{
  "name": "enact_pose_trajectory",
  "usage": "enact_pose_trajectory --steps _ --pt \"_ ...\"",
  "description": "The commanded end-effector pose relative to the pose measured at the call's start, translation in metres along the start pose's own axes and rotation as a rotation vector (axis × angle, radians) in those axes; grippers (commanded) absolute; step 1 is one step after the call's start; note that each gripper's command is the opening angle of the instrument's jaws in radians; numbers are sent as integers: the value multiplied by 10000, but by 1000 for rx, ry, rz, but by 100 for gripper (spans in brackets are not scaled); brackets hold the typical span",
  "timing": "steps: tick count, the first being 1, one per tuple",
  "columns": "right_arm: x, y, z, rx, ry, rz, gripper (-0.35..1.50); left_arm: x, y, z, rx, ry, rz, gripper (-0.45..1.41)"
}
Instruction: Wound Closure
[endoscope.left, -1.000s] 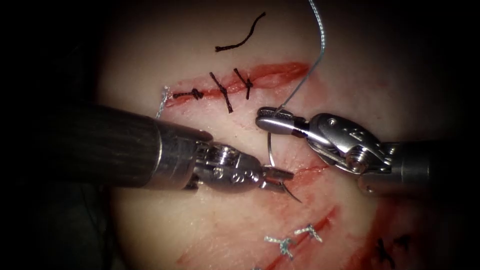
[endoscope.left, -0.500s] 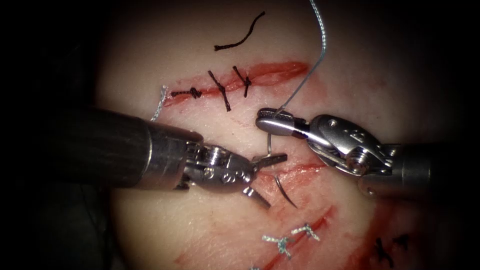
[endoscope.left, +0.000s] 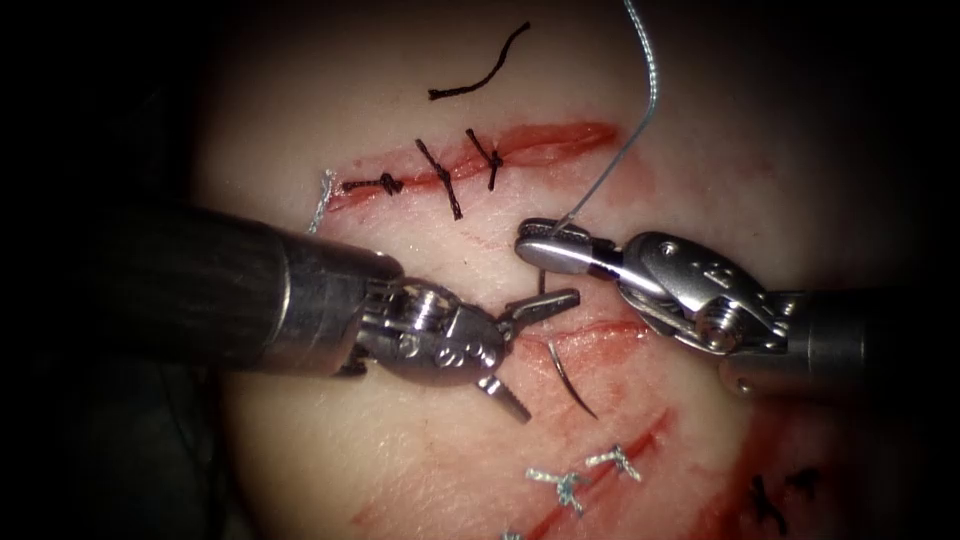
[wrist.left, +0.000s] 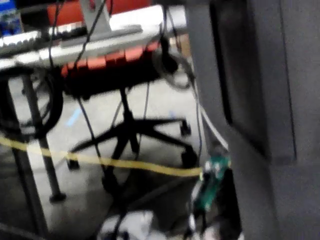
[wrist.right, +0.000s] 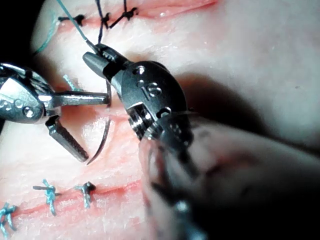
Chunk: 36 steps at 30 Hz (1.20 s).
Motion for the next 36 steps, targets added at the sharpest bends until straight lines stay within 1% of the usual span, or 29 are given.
enact_pose_trajectory --steps 1,3,6,8,11,14,15,16,21,22,23,24,25,26,27,28,29,30,31,32,33,34,35,36 --pt "-3 0 9 2 1 -1 -35 -2 2 11 2 -2 7 80" --pt "-3 0 9 1 2 -1 -35 -5 4 18 4 -7 28 76" --pt "-3 -1 9 1 2 -1 -35 -11 7 30 -1 -10 42 76" --pt "-3 -1 9 1 2 -1 -35 -13 10 32 0 -9 45 74" --pt "-3 -1 9 -2 3 -1 -35 -14 11 35 -4 -15 64 64" --pt "-3 -1 9 -2 3 -1 -35 -10 11 32 -4 -14 74 -13" --pt "-2 -1 9 -2 3 -1 -35 -7 10 28 12 -22 71 -35" --pt "-2 -2 9 -2 3 -1 -35 -3 9 26 18 -25 79 -45" --pt "-3 -2 10 -11 8 -7 -35 13 4 20 29 -28 88 -45" --pt "-3 -3 10 -11 11 -107 -32 15 4 18 33 -30 44 -45" --pt "-3 -5 11 -10 13 -207 21 17 4 15 51 -31 24 -45" --pt "-2 -6 11 -9 15 -271 59 18 3 13 64 -36 -3 -45" --pt "-1 -8 12 -12 17 -323 91 19 1 11 69 -36 -37 -45" --pt "1 -10 13 -16 19 -362 113 20 0 9 66 -23 -88 -45" --pt "3 -12 13 -22 21 -383 121 20 -2 7 51 23 -149 -45" --pt "5 -13 14 -22 22 -411 126 21 -3 5 44 55 -172 -45" --pt "8 -15 13 -23 23 -449 128 22 -3 4 46 83 -218 -45" --pt "12 -17 13 -23 25 -527 130 23 -3 2 37 122 -263 -45" --pt "17 -19 12 -24 26 -558 131 24 -3 1 35 138 -297 -45" --pt "22 -21 12 -26 27 -564 131 26 -2 -1 29 158 -356 -45" --pt "27 -22 11 -29 28 -576 131 28 -2 -4 13 202 -442 -45" --pt "35 -24 10 -37 34 -586 131 29 -3 -6 6 240 -493 -45" --pt "41 -25 10 -43 38 -592 131 31 -3 -9 4 283 -561 -45" --pt "48 -26 8 -50 49 -596 130 33 -5 -12 -7 348 -669 -45"
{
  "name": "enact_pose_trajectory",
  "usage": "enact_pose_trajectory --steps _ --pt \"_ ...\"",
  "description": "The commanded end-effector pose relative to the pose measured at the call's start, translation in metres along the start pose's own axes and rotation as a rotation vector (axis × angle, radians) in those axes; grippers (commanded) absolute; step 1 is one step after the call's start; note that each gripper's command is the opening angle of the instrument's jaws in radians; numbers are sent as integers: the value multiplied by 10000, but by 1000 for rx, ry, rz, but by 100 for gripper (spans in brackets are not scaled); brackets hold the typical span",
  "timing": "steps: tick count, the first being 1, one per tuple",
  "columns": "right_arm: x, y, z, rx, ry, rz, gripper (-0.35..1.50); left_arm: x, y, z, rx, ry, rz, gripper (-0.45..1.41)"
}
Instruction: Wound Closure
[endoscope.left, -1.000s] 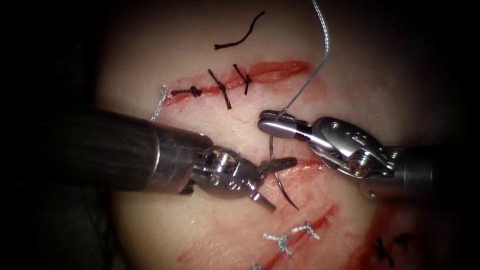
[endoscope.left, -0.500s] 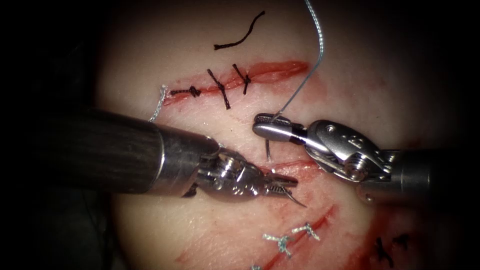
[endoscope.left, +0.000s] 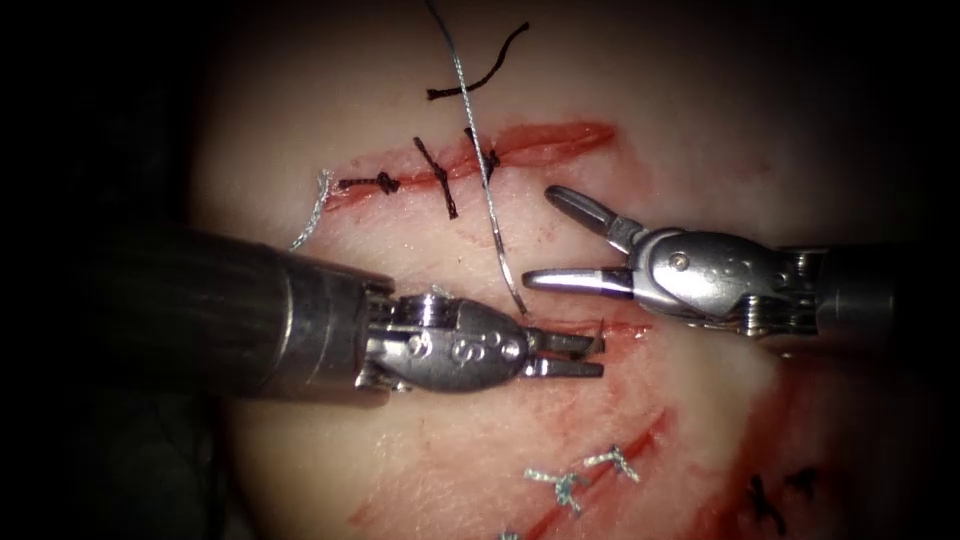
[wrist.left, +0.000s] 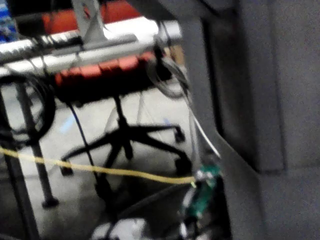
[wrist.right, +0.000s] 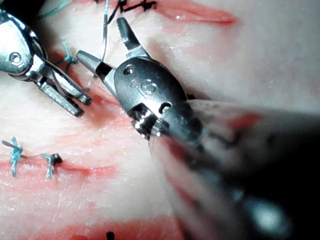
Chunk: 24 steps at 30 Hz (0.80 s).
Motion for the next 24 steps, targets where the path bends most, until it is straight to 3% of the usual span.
enact_pose_trajectory --steps 1,4,5,8,10,12,13,14,17,24 --pt "13 9 7 -19 26 10 128 3 1 3 -41 97 -216 -45" --pt "16 14 5 -39 53 17 123 17 2 -6 -115 202 -538 -45" --pt "16 15 4 -49 57 16 121 26 2 -14 -172 249 -791 -45" --pt "15 14 4 -50 57 15 110 40 -1 -25 -199 325 -978 -45" --pt "16 12 5 -50 57 68 73 48 -4 -33 -236 380 -1082 -45" --pt "16 10 7 -30 59 80 59 58 -8 -46 -283 456 -1189 -45" --pt "17 9 7 -8 62 98 29 63 -11 -53 -296 483 -1232 -45" --pt "17 8 7 36 70 115 -35 69 -15 -62 -306 517 -1273 -45" --pt "15 2 10 225 53 142 -35 80 -25 -83 -335 561 -1361 -45" --pt "2 -40 40 385 -22 127 -35 91 -45 -127 -367 654 -1423 -45"
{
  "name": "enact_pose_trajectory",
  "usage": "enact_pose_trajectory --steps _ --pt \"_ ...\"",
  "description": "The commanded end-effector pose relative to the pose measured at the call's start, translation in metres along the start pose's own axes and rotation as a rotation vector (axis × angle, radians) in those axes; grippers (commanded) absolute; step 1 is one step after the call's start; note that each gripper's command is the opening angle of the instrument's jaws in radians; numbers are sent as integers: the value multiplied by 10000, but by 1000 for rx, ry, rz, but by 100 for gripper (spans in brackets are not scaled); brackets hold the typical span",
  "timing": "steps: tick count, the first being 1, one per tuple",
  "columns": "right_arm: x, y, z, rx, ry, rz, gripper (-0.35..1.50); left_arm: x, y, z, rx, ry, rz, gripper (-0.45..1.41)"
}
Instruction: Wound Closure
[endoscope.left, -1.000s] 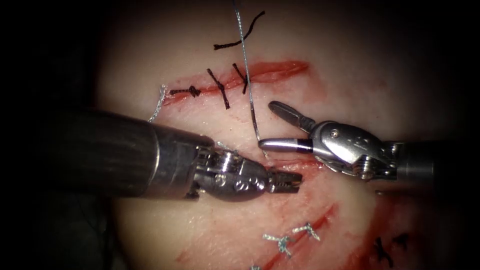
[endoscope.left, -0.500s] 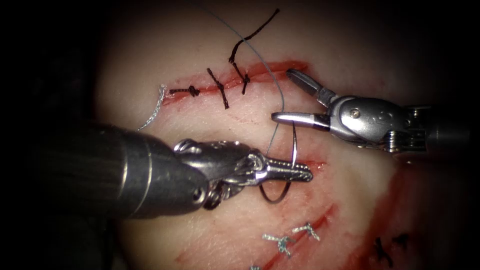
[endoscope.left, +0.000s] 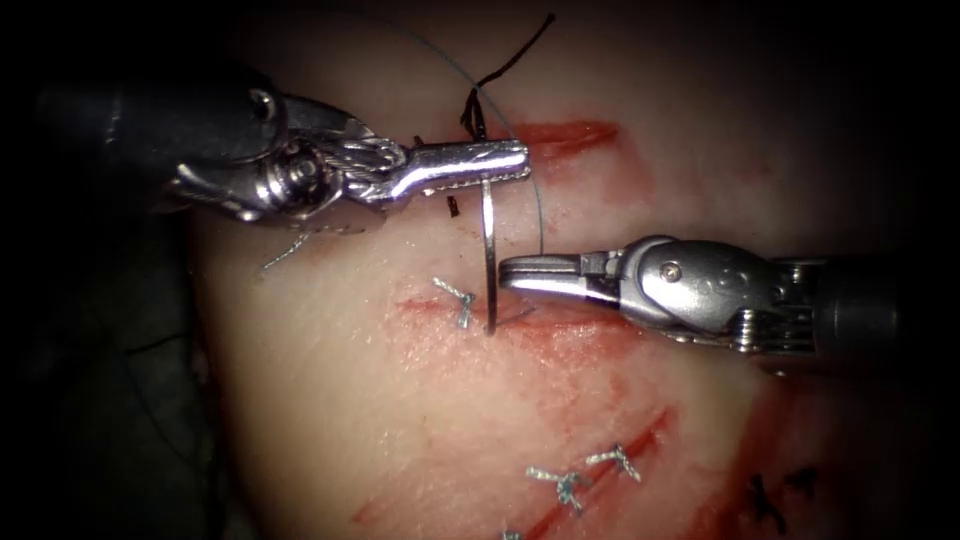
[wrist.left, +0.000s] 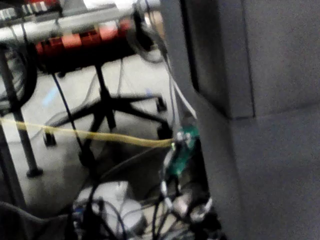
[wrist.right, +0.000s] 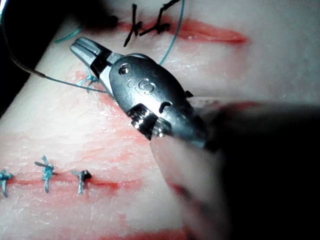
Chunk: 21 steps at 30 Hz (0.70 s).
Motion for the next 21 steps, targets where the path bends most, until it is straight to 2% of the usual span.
enact_pose_trajectory --steps 1,8,14,16,18,21 --pt "-2 -5 23 28 -12 -2 -35 3 -2 3 -7 8 -1 -45" --pt "-5 -28 59 157 -89 -15 -35 12 18 0 -80 13 1 -45" --pt "-9 -49 72 275 -132 -28 -35 18 33 -4 -111 11 76 -45" --pt "-9 -55 72 315 -138 -32 -35 26 41 -11 -115 7 120 -45" --pt "-10 -71 61 373 -156 18 -35 44 52 -28 -106 36 228 -45" --pt "-11 -91 42 380 -213 87 -35 70 61 -53 -92 69 305 -45"
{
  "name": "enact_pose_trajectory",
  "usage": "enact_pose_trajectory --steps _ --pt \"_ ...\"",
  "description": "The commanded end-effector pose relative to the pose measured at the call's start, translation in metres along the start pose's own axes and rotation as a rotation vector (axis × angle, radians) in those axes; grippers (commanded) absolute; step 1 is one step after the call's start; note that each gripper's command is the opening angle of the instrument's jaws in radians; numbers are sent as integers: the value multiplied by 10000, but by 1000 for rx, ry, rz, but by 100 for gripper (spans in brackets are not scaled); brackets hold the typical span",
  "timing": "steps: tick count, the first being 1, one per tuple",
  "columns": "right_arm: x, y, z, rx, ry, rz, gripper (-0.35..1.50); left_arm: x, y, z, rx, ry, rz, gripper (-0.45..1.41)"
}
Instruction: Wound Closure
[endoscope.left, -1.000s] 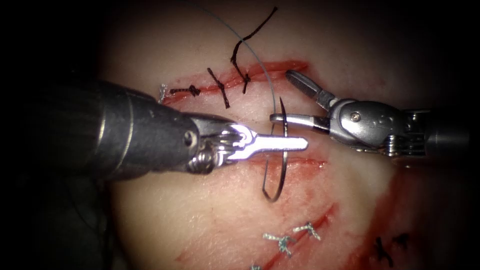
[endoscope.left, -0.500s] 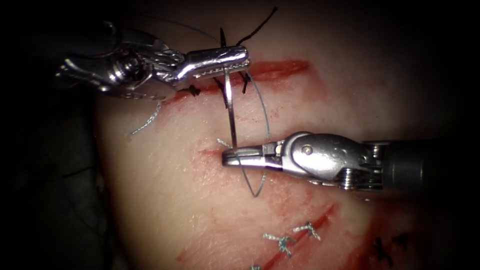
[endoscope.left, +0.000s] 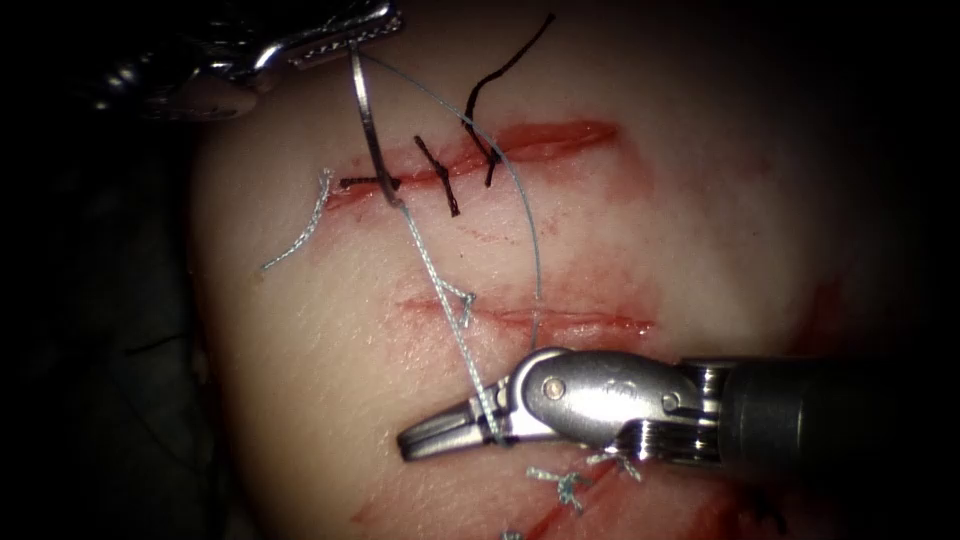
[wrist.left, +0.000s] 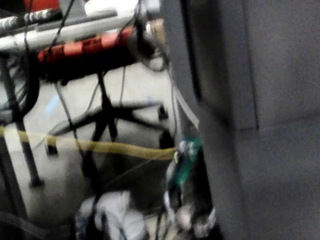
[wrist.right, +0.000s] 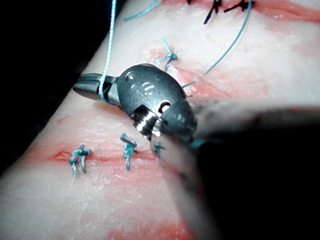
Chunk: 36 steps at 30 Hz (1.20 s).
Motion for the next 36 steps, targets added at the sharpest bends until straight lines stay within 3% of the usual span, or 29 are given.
enact_pose_trajectory --steps 1,6,9,16,18,21,24,26,27,29,30,32,36 --pt "-3 -13 1 -1 -8 26 -35 8 -6 -4 6 15 18 -45" --pt "-10 -54 -35 -9 -135 378 -35 67 -1 -64 69 90 136 -45" --pt "-15 -65 -53 -22 -172 485 -35 90 9 -90 99 125 195 -45" --pt "-23 -82 -82 -34 -213 569 -35 131 43 -143 169 191 268 -45" --pt "-19 -80 -84 -91 -185 569 -35 130 47 -147 172 195 276 -45" --pt "5 -59 -88 -261 -98 527 -35 98 45 -136 120 144 240 -45" --pt "34 -48 -102 -585 34 540 -35 54 39 -114 76 92 201 -45" --pt "53 -44 -114 -756 117 608 -35 21 37 -95 50 45 185 -45" --pt "66 -39 -124 -850 171 777 -30 -4 36 -79 29 -9 160 -45" --pt "71 -35 -129 -885 237 931 27 -32 33 -61 8 -69 146 -45" --pt "70 -33 -130 -883 294 1065 39 -46 31 -52 -7 -101 132 -45" --pt "64 -35 -128 -830 318 1220 36 -61 29 -40 -25 -151 116 -45" --pt "40 -50 -116 -743 297 1366 52 -75 24 -30 -67 -229 78 -45"
